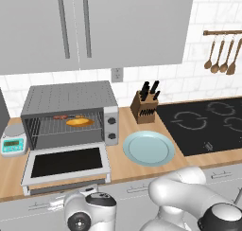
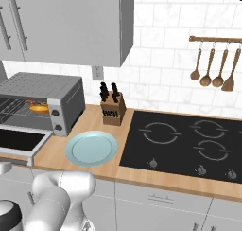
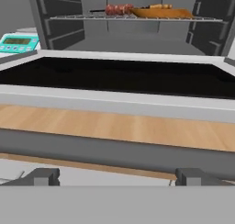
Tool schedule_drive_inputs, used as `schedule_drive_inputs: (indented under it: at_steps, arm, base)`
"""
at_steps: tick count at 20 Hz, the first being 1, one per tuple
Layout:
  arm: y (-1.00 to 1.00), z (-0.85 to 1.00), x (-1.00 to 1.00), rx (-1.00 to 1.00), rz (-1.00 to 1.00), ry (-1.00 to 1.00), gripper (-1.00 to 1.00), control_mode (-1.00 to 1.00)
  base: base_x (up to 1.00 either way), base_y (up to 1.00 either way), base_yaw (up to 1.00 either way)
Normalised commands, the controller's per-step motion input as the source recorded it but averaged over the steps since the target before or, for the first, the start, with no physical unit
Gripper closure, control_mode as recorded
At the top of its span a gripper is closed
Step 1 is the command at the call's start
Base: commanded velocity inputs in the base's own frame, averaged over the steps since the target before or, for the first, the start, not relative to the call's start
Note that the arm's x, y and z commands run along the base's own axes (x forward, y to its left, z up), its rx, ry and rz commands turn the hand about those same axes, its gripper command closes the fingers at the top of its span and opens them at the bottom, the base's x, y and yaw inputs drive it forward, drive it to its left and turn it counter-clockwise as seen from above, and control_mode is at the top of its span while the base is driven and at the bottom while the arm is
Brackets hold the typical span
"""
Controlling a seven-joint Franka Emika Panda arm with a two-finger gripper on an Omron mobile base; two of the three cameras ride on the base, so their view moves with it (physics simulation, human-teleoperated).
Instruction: Pick up the kebab skewer and baguette bread, and place them inside the toaster oven. Close the toaster oven door and start by setting the timer.
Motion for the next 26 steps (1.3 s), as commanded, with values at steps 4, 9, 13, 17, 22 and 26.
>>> schedule_drive_inputs:
  at_steps: [4,9,13,17,22,26]
  arm:
    - [0.04,0.00,0.10,0.00,0.00,0.01,-1.00,-1.00]
    - [0.01,0.00,0.13,0.00,0.00,0.00,-1.00,-1.00]
    - [0.01,0.00,0.10,0.00,0.00,0.02,-1.00,-1.00]
    - [0.05,-0.03,0.02,0.01,0.00,0.06,-1.00,-1.00]
    - [0.07,-0.16,0.00,0.00,0.00,0.01,-1.00,-1.00]
    - [0.01,-0.21,-0.19,0.00,0.00,-0.01,-1.00,-1.00]
  base:
    - [0.00,0.00,0.00]
    - [0.00,0.00,0.00]
    - [0.00,0.00,0.00]
    - [0.00,0.00,0.00]
    - [0.00,0.00,0.00]
    - [0.00,0.00,0.00]
